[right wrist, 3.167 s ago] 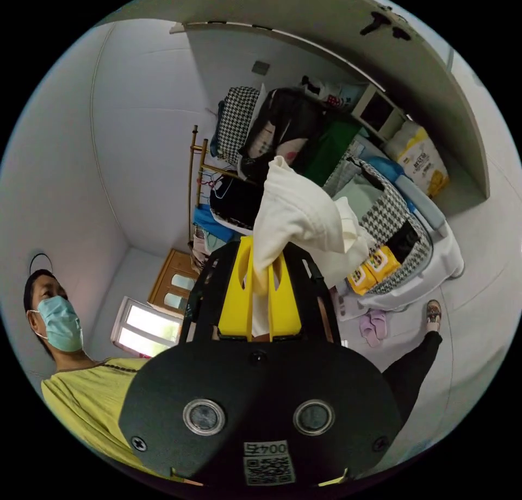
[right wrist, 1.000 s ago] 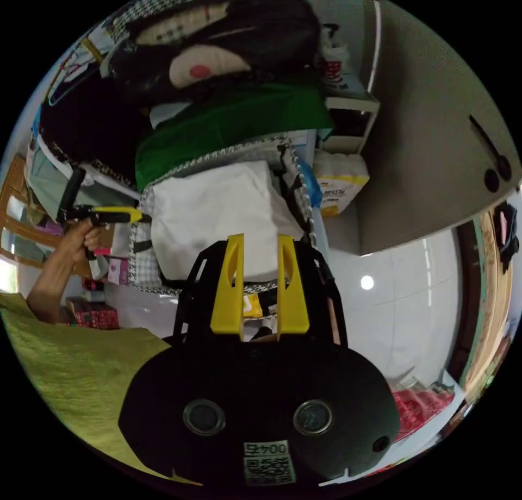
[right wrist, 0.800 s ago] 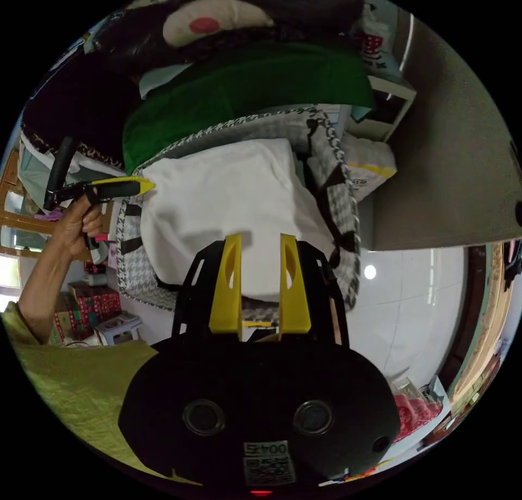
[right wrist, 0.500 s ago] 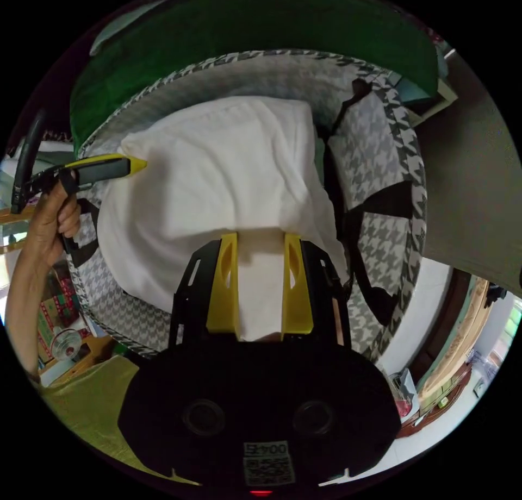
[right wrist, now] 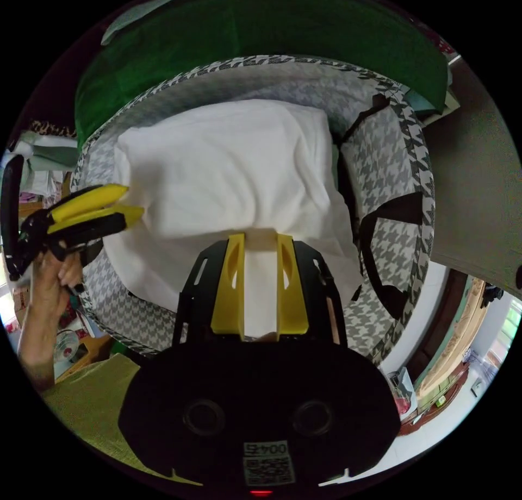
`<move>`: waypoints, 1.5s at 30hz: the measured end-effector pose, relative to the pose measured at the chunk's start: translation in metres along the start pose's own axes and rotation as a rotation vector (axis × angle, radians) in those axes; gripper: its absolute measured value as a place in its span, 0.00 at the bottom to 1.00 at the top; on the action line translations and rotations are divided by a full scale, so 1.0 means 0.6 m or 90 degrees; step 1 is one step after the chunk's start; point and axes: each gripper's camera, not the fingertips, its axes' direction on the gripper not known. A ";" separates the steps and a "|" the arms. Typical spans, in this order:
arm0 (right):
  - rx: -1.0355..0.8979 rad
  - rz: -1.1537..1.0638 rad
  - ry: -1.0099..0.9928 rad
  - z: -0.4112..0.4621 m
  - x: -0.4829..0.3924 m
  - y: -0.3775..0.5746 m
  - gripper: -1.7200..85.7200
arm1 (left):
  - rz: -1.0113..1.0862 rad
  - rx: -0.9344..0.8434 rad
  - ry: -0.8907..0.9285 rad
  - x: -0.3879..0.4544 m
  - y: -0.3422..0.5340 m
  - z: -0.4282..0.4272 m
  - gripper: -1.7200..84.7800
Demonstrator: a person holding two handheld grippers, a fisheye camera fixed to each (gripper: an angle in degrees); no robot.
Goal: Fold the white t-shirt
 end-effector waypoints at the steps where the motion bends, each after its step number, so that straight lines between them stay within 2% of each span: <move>1: -0.001 -0.004 0.003 -0.024 0.005 -0.002 0.13 | 0.004 0.001 -0.011 0.009 0.002 0.006 0.19; 5: 0.015 -0.027 0.032 -0.109 0.022 0.004 0.12 | 0.025 -0.004 -0.038 0.059 0.018 0.044 0.18; 10: 0.032 -0.003 -0.003 -0.234 0.079 0.013 0.10 | 0.025 0.012 0.001 0.086 0.053 0.085 0.18; 13: 0.127 0.066 -0.085 -0.370 0.136 0.054 0.05 | 0.032 0.005 0.015 0.109 0.071 0.108 0.18; 15: 0.214 0.102 -0.148 -0.471 0.170 0.103 0.07 | 0.031 0.013 0.027 0.127 0.092 0.129 0.18; 17: 0.342 0.150 -0.206 -0.609 0.213 0.197 0.06 | 0.024 0.021 0.033 0.143 0.110 0.145 0.17; 20: 0.470 0.247 -0.233 -0.756 0.275 0.352 0.05 | 0.012 0.040 0.057 0.170 0.138 0.155 0.16; 24: 0.551 0.404 -0.160 -0.896 0.348 0.576 0.03 | 0.037 0.139 0.126 0.242 0.194 0.125 0.13; 25: 0.559 0.479 -0.127 -0.934 0.374 0.659 0.02 | 0.054 0.149 0.129 0.260 0.203 0.120 0.12; 30: 0.585 0.772 -0.028 -1.048 0.432 1.029 0.01 | 0.245 0.166 0.196 0.500 0.295 0.127 0.05; 32: 0.576 0.917 0.010 -1.079 0.423 1.213 0.01 | 0.314 0.157 0.210 0.607 0.348 0.149 0.04; 35: 0.577 1.047 0.022 -1.104 0.387 1.415 0.01 | 0.420 0.131 0.267 0.791 0.465 0.200 0.03; 41: 0.574 1.181 0.041 -1.163 0.322 1.709 0.01 | 0.590 -0.037 0.397 1.138 0.776 0.336 0.02; 45: 0.555 1.237 0.024 -1.196 0.327 1.828 0.01 | 0.706 -0.142 0.464 1.324 0.986 0.398 0.02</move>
